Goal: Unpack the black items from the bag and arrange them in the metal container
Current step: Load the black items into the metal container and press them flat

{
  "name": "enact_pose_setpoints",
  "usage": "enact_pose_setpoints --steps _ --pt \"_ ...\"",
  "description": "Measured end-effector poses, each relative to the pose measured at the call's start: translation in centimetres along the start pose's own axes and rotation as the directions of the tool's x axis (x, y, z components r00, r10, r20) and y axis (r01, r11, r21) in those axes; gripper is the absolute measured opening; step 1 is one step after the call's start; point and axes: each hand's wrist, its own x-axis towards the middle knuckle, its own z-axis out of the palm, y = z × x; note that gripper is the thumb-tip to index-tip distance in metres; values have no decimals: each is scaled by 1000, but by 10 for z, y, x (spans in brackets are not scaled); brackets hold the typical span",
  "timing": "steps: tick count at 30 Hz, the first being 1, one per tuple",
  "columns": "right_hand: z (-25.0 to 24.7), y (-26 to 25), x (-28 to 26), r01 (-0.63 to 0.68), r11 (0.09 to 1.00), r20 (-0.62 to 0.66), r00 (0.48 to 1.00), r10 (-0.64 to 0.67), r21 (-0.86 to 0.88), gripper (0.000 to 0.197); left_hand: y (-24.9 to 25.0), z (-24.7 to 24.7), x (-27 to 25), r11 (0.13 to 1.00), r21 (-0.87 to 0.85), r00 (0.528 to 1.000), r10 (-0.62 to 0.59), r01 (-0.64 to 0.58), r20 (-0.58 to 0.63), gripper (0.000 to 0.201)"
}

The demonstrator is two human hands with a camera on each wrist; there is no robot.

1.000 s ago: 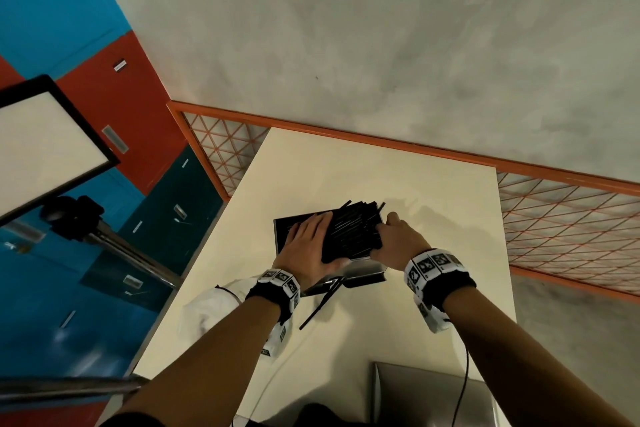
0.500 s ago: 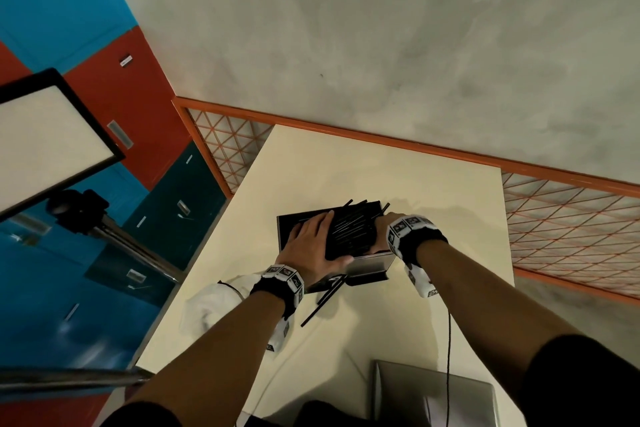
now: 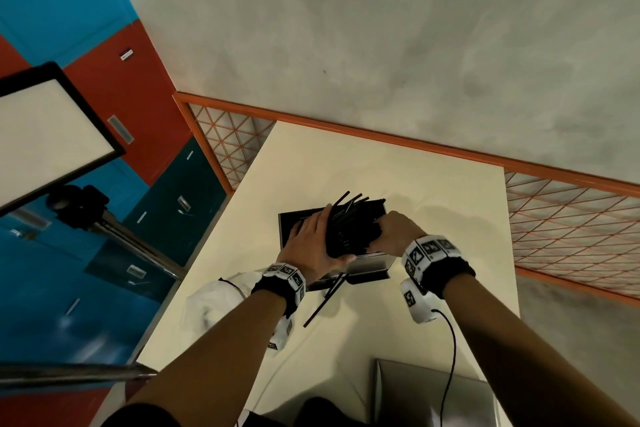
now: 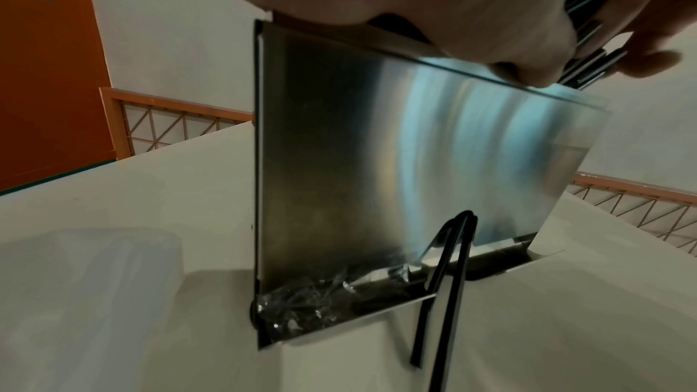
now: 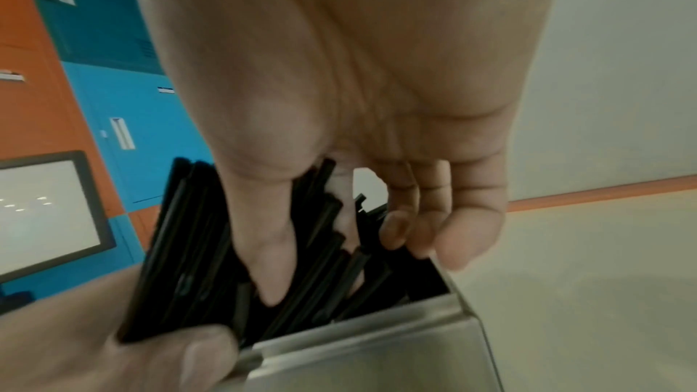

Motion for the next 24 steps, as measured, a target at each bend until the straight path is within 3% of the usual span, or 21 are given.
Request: enact_pose_setpoints --steps 3,5,7,10,12,14,19,24 --pt "10 4 -1 45 996 -63 997 -41 73 16 -1 -1 1 999 -37 1000 6 -6 9 117" --pt "11 5 -3 42 991 -28 999 -39 126 12 -2 0 0 999 -49 1000 17 -17 -6 116" --pt "12 7 -3 14 952 35 999 -26 307 18 -3 0 -1 998 -61 999 30 -31 -18 114" --pt "19 8 -4 -36 771 49 999 7 636 43 -2 -2 -1 997 -77 999 32 -33 -9 110" --pt "26 6 -6 -53 650 40 999 35 758 50 -2 -2 0 996 -74 999 41 -41 -3 106" --pt "33 5 -5 -59 597 39 998 46 800 49 -2 -3 0 996 -63 998 57 -57 -1 103" --pt "33 0 1 -44 579 38 999 21 814 47 -2 -4 -1 994 -107 999 37 -38 -14 99" --pt "33 -3 3 42 522 -84 995 56 852 37 0 -6 1 988 -152 999 -8 2 -39 101"
